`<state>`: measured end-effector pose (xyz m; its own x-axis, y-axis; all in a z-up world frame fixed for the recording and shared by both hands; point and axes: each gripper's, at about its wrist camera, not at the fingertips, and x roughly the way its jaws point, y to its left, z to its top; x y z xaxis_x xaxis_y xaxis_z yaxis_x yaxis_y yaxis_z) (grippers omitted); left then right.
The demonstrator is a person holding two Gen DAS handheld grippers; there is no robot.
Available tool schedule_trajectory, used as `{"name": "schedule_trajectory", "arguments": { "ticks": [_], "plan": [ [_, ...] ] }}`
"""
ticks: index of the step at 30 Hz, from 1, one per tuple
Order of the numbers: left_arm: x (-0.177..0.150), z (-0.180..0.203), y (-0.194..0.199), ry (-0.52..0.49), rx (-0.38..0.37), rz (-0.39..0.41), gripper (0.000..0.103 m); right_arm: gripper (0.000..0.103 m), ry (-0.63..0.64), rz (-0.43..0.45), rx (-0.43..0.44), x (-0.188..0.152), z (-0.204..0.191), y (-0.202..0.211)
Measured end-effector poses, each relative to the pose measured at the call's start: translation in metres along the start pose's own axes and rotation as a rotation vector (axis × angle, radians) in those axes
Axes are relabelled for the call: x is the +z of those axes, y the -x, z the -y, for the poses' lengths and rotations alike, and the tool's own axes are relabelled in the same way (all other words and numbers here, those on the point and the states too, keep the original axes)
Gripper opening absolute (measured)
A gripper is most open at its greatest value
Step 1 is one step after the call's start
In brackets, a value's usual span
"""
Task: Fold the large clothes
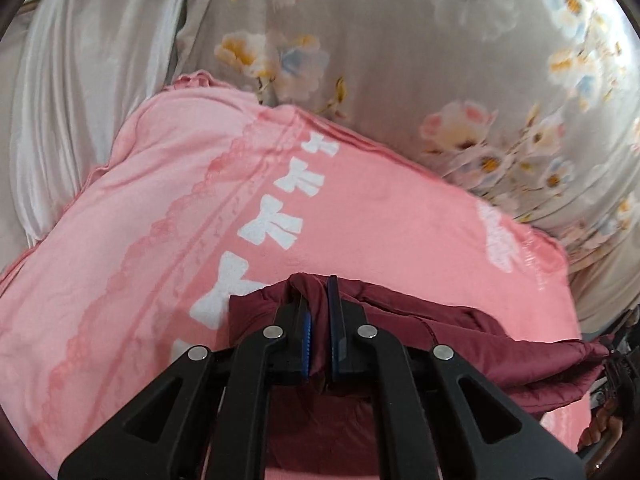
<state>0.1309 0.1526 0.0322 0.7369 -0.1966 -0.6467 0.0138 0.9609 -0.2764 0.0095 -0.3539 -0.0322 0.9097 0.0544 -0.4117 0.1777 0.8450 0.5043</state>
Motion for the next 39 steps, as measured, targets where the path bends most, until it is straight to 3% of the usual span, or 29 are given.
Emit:
{"name": "schedule_trajectory", "arguments": {
  "ticks": [6,15,27,39],
  "plan": [
    [0.0,0.001,-0.072,0.0,0.064,-0.092,0.006,0.002,-0.038,-0.069,-0.051,-0.007,0.02,-0.064],
    [-0.015,-0.009,-0.143,0.025,0.114,-0.184,0.006,0.002,-0.049,-0.138,-0.112,-0.021,0.034,-0.124],
    [-0.032,-0.015,-0.185,0.025,0.116,-0.218,0.008,0.002,-0.042,-0.211,-0.167,-0.045,0.048,-0.167],
    [-0.041,-0.014,-0.196,-0.003,0.113,-0.189,0.008,0.001,-0.034,-0.23,-0.183,-0.056,0.053,-0.18]
  ]
}}
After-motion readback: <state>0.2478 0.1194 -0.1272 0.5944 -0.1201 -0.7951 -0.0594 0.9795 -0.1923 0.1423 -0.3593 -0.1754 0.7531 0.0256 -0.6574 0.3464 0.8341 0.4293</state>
